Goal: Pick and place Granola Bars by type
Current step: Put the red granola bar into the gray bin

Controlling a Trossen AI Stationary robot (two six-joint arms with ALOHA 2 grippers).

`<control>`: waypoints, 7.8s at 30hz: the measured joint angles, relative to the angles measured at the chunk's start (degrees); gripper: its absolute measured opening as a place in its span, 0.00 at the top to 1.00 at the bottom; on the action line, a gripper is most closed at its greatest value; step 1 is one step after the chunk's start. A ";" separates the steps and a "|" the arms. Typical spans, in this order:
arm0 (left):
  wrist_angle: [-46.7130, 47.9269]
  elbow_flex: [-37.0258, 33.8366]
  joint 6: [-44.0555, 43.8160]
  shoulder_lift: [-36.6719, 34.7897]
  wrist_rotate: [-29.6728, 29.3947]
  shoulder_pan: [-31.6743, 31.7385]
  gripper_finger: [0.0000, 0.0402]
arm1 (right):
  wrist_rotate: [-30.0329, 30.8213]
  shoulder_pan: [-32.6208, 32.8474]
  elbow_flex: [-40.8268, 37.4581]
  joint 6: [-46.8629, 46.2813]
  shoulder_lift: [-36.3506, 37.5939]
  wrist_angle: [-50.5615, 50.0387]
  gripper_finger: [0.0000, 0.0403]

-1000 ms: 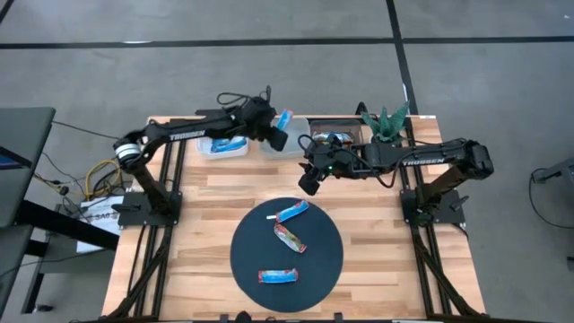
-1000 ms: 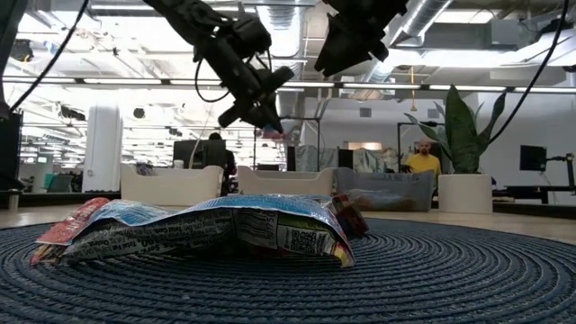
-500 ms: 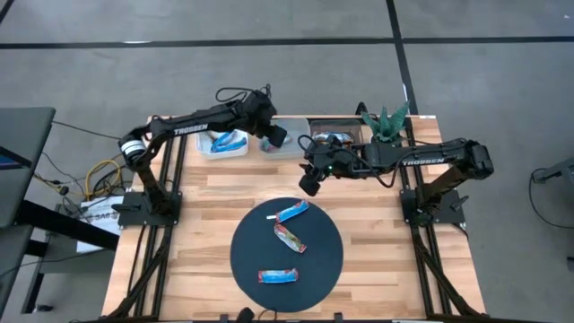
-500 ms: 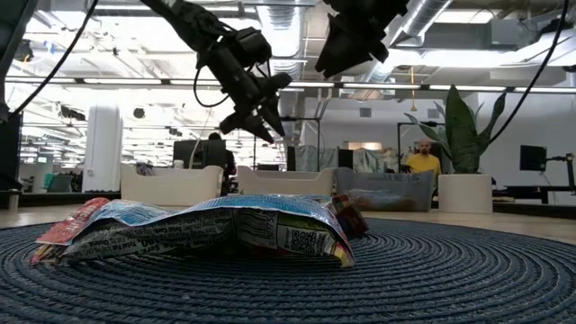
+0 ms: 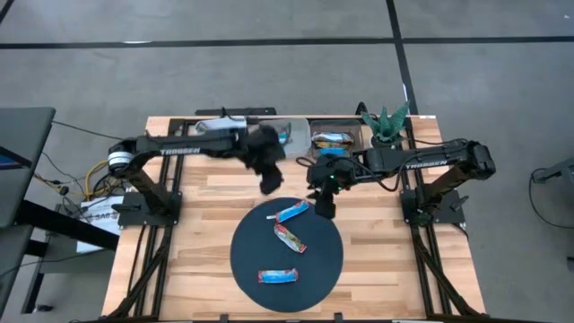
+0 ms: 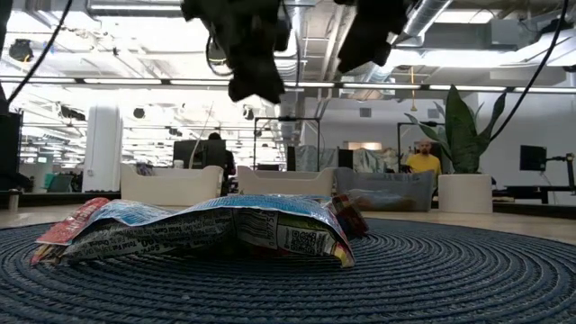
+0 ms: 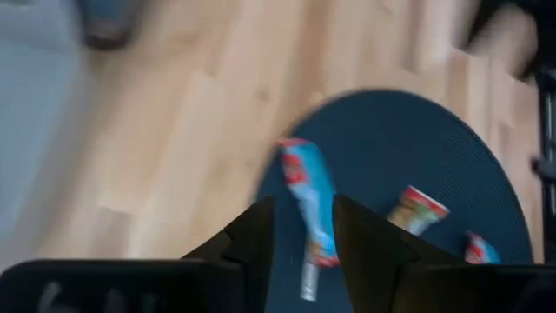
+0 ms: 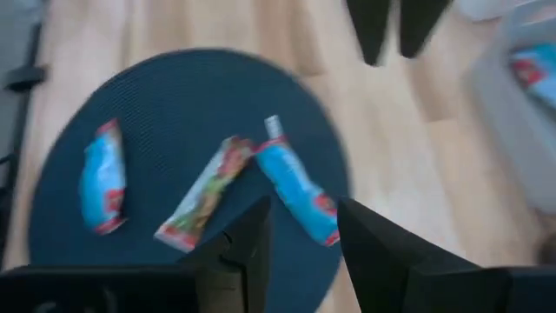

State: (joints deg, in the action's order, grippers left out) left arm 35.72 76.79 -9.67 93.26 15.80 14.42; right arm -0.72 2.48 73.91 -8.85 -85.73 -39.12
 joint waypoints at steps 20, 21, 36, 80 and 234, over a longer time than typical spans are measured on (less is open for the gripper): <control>-0.03 -0.15 5.99 11.97 -4.93 -23.60 0.74 | -5.58 2.78 -0.04 1.28 5.23 -7.41 0.70; -0.43 -0.15 5.99 13.05 -5.48 -23.81 0.74 | -5.72 2.80 -0.04 1.28 5.28 -7.42 0.70; -7.88 -0.07 2.21 18.35 -5.85 -22.99 0.74 | -7.05 3.63 -0.07 1.82 5.59 -8.26 0.70; -7.17 1.25 11.21 22.96 -13.32 -25.36 0.42 | -6.81 3.39 -0.07 4.97 5.50 -8.63 0.70; -2.64 1.84 -10.49 23.10 -15.97 -18.52 0.71 | -7.01 -12.26 -5.07 7.38 13.76 -2.88 0.70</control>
State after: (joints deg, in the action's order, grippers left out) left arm 33.08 78.63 -20.17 116.36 -0.17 -4.10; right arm -7.73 -9.78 68.84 -1.48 -71.96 -42.00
